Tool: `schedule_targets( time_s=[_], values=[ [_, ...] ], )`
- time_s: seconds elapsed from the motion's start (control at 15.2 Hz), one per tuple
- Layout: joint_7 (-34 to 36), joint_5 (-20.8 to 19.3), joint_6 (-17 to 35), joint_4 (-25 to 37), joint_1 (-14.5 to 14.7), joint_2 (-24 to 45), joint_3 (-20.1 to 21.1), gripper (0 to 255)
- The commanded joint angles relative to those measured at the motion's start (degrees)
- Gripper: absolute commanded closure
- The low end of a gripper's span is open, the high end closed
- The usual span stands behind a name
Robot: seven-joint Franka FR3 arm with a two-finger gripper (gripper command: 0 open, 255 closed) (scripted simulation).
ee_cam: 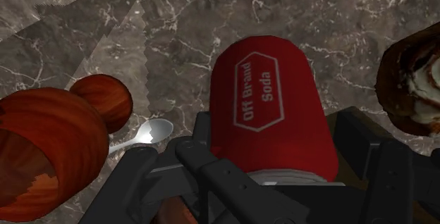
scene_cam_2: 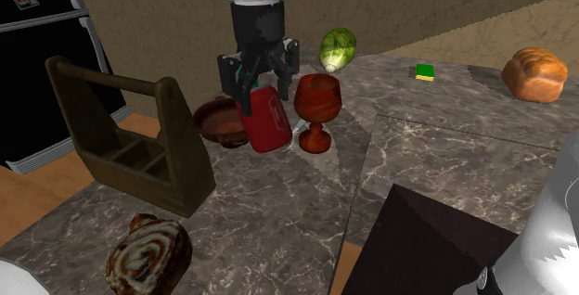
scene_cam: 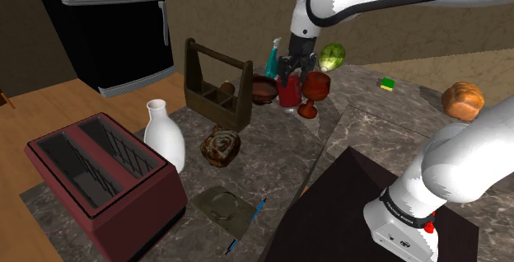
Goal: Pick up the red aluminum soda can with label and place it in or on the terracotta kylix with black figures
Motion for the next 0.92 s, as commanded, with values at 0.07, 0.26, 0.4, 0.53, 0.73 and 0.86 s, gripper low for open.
schedule_targets(
  time_s=[0.07,0.26,0.4,0.53,0.73,0.86],
  values=[
    [0.06,0.01,-1.81,1.43,0.01,-0.4,0.01,255],
    [-1.76,-0.66,-2.82,8.21,-0.96,5.4,-1.17,255],
    [-2.93,-0.96,-3.78,13.09,-1.55,9.34,-1.89,255],
    [-4.08,-1.16,-4.98,18.3,-2.11,13.36,-2.54,255],
    [-5.74,-1.28,-7.26,26.86,-2.98,19.64,-3.38,255],
    [-6.81,-1.27,-9.16,33.19,-3.56,24.07,-3.86,255]
  ],
)
